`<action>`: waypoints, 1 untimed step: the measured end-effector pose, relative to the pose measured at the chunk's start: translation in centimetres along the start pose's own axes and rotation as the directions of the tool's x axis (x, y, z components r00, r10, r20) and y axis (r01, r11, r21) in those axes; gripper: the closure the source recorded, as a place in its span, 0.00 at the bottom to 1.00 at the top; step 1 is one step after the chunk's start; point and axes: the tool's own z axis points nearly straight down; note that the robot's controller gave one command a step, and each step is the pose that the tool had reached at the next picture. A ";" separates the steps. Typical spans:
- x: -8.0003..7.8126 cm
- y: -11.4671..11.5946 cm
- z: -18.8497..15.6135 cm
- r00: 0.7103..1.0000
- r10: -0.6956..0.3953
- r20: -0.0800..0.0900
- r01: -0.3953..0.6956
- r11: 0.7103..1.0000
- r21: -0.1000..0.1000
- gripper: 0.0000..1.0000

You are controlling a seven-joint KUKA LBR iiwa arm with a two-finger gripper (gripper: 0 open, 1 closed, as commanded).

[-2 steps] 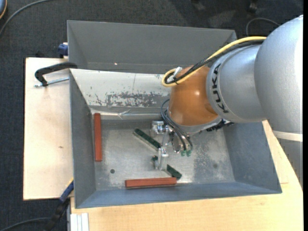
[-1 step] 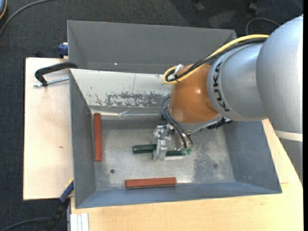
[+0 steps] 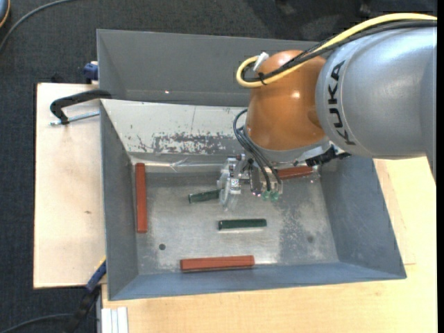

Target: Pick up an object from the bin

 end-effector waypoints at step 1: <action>-3.1 1.6 -5.3 1.000 0.000 0.001 0.000 1.000 0.000 1.00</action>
Offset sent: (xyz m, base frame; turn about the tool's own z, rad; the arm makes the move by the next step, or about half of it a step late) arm 0.0277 0.0122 0.0484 0.0030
